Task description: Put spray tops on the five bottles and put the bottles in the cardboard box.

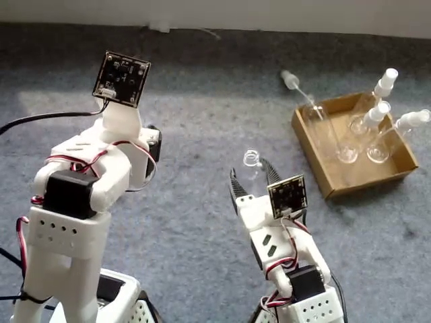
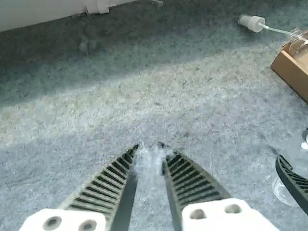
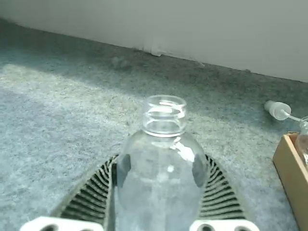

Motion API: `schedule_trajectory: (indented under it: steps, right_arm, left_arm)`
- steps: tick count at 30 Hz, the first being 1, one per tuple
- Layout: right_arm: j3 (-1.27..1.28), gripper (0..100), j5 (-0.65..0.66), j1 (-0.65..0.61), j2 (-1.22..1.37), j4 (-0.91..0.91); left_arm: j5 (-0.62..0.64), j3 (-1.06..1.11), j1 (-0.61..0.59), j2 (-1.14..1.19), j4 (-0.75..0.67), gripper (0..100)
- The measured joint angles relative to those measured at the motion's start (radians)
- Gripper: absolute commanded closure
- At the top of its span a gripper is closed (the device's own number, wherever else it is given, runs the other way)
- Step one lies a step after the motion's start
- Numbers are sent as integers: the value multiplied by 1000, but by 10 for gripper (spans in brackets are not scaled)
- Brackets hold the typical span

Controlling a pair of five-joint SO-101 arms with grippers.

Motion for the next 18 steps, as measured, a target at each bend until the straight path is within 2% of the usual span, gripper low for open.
schedule_trajectory:
  steps: [3, 11, 18]
  right_arm:
    - [0, 918, 0, 3, -5, 0]
    - [0, 918, 0, 3, -5, 0]
    - [20, 918, 0, 3, -9, 0]
  left_arm:
    - [0, 14, 0, 0, 38, 995]
    - [0, -117, 0, 0, 292, 995]
    - [0, -244, 0, -152, 356, 995]
